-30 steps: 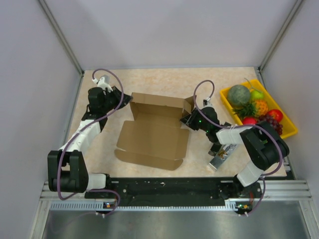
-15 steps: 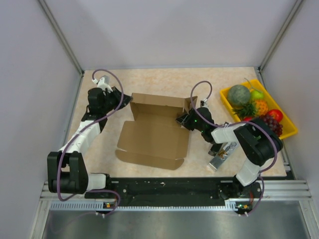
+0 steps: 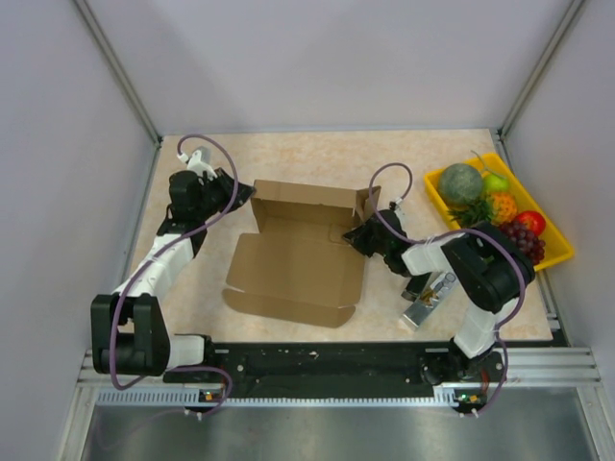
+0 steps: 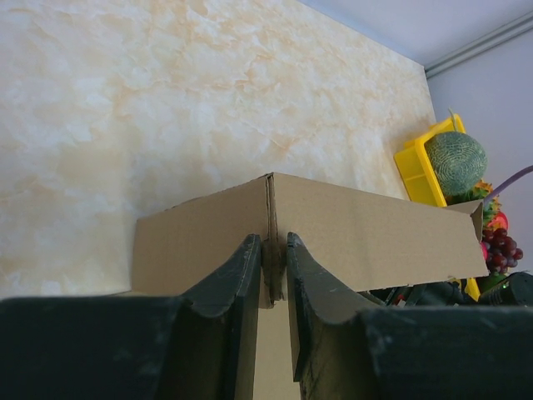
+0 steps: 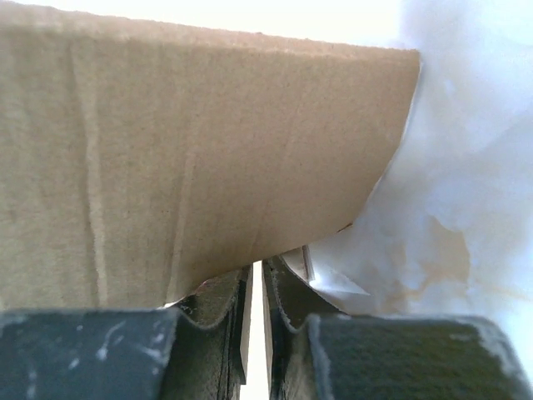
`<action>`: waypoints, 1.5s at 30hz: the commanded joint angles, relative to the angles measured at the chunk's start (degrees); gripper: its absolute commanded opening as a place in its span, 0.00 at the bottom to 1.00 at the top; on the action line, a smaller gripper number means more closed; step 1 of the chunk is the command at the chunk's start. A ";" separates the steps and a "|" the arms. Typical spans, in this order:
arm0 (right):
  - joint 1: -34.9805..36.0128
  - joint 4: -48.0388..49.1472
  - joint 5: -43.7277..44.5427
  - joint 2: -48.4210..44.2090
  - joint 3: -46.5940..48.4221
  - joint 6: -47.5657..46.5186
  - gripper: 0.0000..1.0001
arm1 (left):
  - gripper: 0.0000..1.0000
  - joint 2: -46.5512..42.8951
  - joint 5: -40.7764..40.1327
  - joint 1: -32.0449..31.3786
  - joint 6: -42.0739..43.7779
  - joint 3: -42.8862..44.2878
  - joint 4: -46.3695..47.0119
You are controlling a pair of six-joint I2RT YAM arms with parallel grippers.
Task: Fold the paper box
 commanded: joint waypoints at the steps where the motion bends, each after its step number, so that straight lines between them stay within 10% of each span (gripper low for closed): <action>1: 2.24 -8.74 4.26 0.22 2.91 1.48 0.08 | 0.22 -1.39 1.86 -0.47 -0.04 -1.60 -1.52; 15: 2.25 -7.78 0.05 -11.81 1.51 -17.84 0.25 | 0.21 -0.69 1.42 -0.47 0.40 -1.87 -1.43; 29: -1.79 -41.34 -2.87 -41.86 -3.95 -41.14 0.51 | 0.21 -1.39 1.15 -0.38 1.10 -1.08 -2.40; 34: -7.40 -51.72 -7.22 -46.98 7.64 -53.33 0.62 | 0.21 -1.57 0.72 -0.38 1.63 -1.34 -2.84; 45: -18.49 -72.81 -31.68 -17.56 48.33 -73.04 0.74 | 0.21 -1.22 0.45 -0.38 1.28 -1.08 -2.22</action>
